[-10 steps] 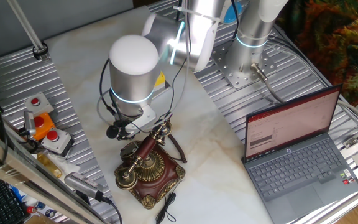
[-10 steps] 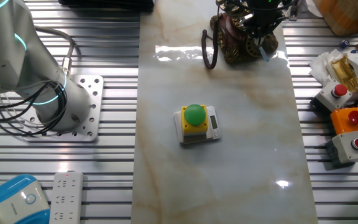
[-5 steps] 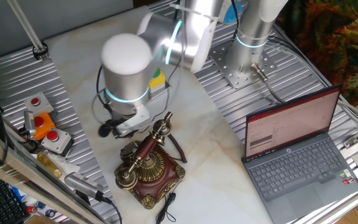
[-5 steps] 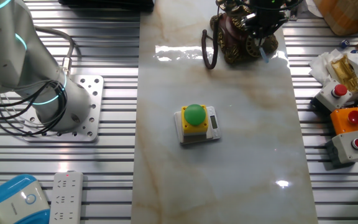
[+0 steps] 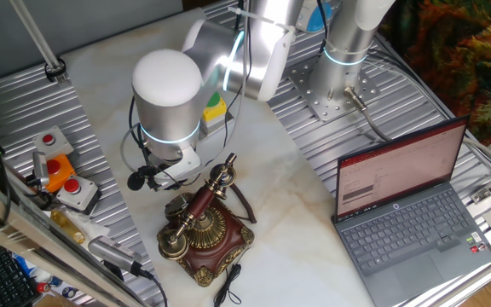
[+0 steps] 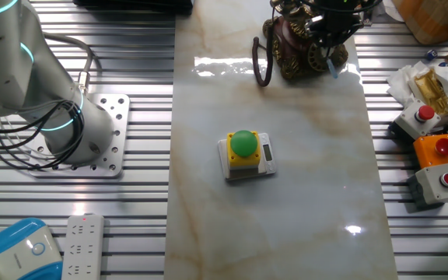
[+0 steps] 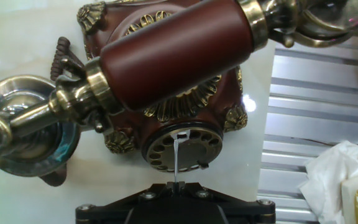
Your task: Dial a number on an old rotary phone
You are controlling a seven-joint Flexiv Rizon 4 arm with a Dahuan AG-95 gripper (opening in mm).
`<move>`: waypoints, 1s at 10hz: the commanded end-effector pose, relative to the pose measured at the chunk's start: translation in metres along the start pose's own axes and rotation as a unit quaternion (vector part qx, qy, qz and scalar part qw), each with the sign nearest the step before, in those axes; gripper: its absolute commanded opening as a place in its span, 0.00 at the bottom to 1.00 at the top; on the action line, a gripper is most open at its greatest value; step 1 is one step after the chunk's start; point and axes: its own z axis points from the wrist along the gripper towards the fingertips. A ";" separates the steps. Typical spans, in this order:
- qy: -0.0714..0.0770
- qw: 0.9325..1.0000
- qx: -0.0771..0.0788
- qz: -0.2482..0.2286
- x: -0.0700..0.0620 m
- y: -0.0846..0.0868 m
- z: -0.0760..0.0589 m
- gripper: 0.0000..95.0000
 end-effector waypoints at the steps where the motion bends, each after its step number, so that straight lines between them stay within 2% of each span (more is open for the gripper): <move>1: 0.007 1.000 -0.004 -0.001 0.000 -0.001 0.001 0.00; 6: 0.013 1.000 -0.005 0.003 -0.006 -0.003 0.006 0.00; 10: 0.024 1.000 -0.012 0.001 -0.009 -0.007 0.008 0.00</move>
